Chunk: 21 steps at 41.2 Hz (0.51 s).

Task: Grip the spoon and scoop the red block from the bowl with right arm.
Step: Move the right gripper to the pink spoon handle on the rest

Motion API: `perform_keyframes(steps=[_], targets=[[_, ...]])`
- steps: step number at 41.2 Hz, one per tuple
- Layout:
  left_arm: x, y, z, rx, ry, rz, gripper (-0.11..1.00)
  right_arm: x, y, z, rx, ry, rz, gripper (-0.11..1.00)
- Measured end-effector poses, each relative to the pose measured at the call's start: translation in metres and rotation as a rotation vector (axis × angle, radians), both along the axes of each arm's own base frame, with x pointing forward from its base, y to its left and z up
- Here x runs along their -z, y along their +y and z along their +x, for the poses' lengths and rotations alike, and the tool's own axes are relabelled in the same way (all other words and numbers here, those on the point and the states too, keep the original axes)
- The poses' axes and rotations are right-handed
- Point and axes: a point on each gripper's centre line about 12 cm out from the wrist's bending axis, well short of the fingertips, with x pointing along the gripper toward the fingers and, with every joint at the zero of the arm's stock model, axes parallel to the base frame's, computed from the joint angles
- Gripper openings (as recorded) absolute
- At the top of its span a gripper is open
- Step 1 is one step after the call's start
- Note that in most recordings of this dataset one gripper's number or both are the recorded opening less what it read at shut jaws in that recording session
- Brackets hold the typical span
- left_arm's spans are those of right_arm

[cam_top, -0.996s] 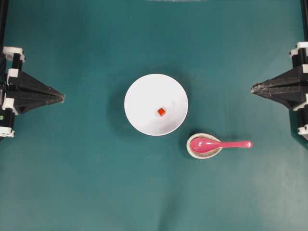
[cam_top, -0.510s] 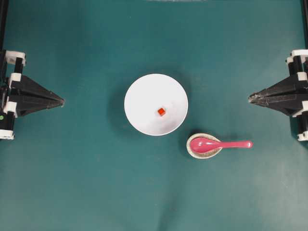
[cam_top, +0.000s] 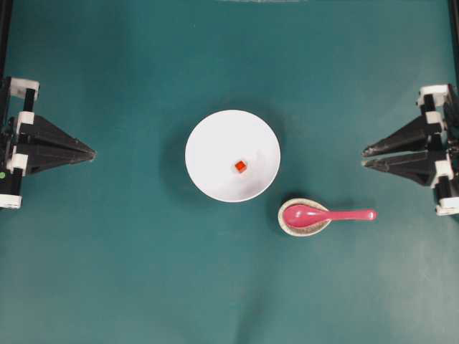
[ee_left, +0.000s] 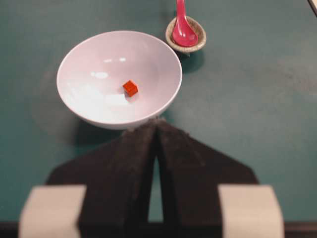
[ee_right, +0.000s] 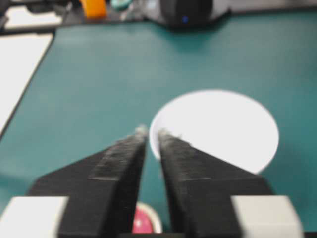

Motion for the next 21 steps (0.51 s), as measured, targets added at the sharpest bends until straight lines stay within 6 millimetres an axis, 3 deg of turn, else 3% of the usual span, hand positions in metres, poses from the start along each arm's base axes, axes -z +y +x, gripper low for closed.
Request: perform_keyframes(steps=[5,21], targets=[[0.002,0.000,0.000,0.000,0.012,-0.001,0.00,0.014,0.003,0.001,-0.010,0.046,0.018,0.45],[0.004,0.001,0.000,-0.003,0.032,0.002,0.00,0.059,0.014,0.000,-0.016,0.173,0.111,0.48]])
